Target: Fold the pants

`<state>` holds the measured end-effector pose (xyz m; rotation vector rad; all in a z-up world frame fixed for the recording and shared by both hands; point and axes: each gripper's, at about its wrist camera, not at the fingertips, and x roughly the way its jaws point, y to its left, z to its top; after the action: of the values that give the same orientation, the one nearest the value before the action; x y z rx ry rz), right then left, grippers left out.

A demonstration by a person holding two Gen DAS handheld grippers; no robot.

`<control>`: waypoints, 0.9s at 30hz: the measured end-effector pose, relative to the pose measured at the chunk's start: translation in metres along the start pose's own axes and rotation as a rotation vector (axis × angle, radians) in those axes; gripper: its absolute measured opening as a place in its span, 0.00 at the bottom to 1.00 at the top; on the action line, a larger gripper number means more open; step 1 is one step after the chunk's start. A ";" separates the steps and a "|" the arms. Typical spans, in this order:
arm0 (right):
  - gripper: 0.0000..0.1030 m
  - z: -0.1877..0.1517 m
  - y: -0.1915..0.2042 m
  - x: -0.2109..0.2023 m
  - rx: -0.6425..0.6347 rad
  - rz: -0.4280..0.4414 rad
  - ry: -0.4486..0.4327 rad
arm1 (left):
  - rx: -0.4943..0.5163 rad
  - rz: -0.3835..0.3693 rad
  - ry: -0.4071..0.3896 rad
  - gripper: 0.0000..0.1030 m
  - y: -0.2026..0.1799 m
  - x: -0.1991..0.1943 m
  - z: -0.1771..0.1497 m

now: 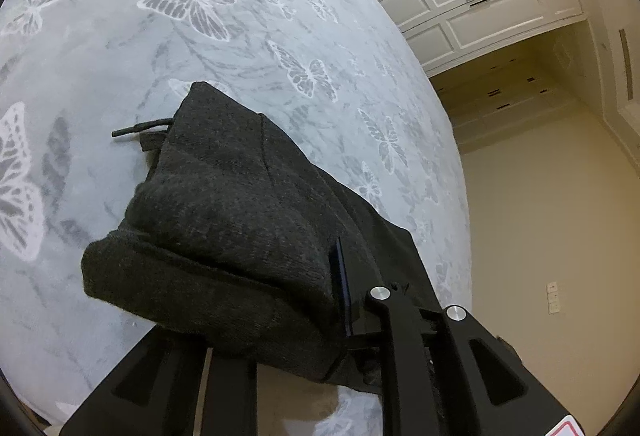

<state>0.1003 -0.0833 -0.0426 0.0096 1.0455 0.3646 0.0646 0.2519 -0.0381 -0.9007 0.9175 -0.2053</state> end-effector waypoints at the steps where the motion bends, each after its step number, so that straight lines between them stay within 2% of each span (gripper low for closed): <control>1: 0.20 0.000 -0.004 -0.010 0.017 0.029 -0.016 | 0.002 -0.002 -0.001 0.13 0.000 0.000 0.000; 3: 0.43 0.001 -0.020 -0.040 0.075 0.068 -0.079 | 0.011 -0.008 -0.005 0.13 -0.001 0.001 0.001; 4: 0.49 0.001 -0.033 -0.061 0.099 0.065 -0.130 | 0.016 -0.017 -0.011 0.13 -0.003 0.001 0.002; 6: 0.63 0.001 -0.062 -0.098 0.116 -0.005 -0.217 | 0.041 -0.021 -0.022 0.12 -0.008 0.001 0.002; 8: 0.66 -0.009 -0.097 -0.125 0.142 -0.128 -0.294 | 0.075 -0.009 -0.036 0.07 -0.013 0.000 0.001; 11: 0.66 -0.038 -0.143 -0.141 0.245 -0.251 -0.342 | 0.149 0.004 -0.071 0.06 -0.031 -0.006 -0.002; 12: 0.66 -0.052 -0.168 -0.140 0.336 -0.248 -0.350 | 0.182 0.013 -0.086 0.05 -0.041 -0.009 -0.004; 13: 0.66 -0.060 -0.188 -0.137 0.446 -0.258 -0.312 | 0.232 0.019 -0.106 0.05 -0.058 -0.015 -0.010; 14: 0.68 -0.062 -0.203 -0.136 0.523 -0.270 -0.271 | 0.295 0.000 -0.124 0.05 -0.084 -0.023 -0.019; 15: 0.68 -0.063 -0.216 -0.135 0.587 -0.241 -0.263 | 0.365 -0.032 -0.132 0.05 -0.111 -0.030 -0.030; 18: 0.68 -0.058 -0.230 -0.150 0.626 -0.164 -0.349 | 0.649 -0.098 -0.128 0.06 -0.207 -0.037 -0.091; 19: 0.70 -0.057 -0.230 -0.155 0.612 -0.145 -0.375 | 0.735 -0.101 -0.106 0.12 -0.231 -0.031 -0.112; 20: 0.72 -0.057 -0.230 -0.160 0.598 -0.118 -0.391 | 0.818 -0.102 -0.067 0.34 -0.253 -0.021 -0.137; 21: 0.74 -0.057 -0.232 -0.161 0.592 -0.105 -0.395 | 0.891 -0.113 -0.017 0.52 -0.269 -0.006 -0.162; 22: 0.74 -0.058 -0.234 -0.162 0.589 -0.099 -0.392 | 0.936 -0.104 -0.004 0.79 -0.276 0.006 -0.181; 24: 0.74 -0.059 -0.238 -0.158 0.597 -0.087 -0.356 | 0.986 -0.064 -0.057 0.82 -0.274 0.020 -0.205; 25: 0.74 -0.062 -0.241 -0.156 0.608 -0.072 -0.339 | 0.992 -0.066 -0.046 0.83 -0.270 0.025 -0.210; 27: 0.74 -0.077 -0.236 -0.166 0.615 -0.054 -0.339 | 0.932 -0.109 0.032 0.83 -0.253 0.035 -0.208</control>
<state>0.0295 -0.3679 0.0160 0.5742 0.7848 -0.0214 -0.0190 -0.0474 0.0714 -0.0775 0.6827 -0.6764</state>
